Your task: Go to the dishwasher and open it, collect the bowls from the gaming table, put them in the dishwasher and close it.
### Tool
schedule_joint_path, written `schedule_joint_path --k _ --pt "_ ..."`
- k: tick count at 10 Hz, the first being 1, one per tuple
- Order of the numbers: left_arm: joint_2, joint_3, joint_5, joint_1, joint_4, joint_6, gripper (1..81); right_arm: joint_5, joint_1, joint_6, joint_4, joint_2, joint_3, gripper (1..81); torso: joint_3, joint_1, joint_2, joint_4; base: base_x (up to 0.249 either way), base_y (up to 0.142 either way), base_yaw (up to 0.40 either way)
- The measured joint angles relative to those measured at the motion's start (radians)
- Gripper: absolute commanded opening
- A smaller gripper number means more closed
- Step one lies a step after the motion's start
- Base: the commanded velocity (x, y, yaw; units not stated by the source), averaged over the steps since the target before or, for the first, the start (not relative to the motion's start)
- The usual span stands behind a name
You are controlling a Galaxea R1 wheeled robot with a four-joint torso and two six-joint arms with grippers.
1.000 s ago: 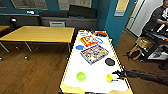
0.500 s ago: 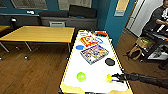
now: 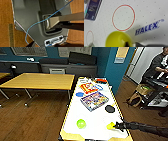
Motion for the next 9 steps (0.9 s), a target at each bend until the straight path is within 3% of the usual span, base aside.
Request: schedule_joint_path --k 5,9 --pt "-0.003 0.000 0.006 0.003 0.000 0.000 81.1 0.072 -0.038 -0.009 0.003 -0.037 0.046 1.0 0.000 0.000 0.000 0.000 0.000 0.000 0.000" --pt "0.000 0.000 0.006 0.002 0.000 0.000 81.1 0.067 -0.003 0.000 0.003 -0.163 0.210 1.0 0.000 0.000 0.000 0.000 0.000 0.000 0.000"
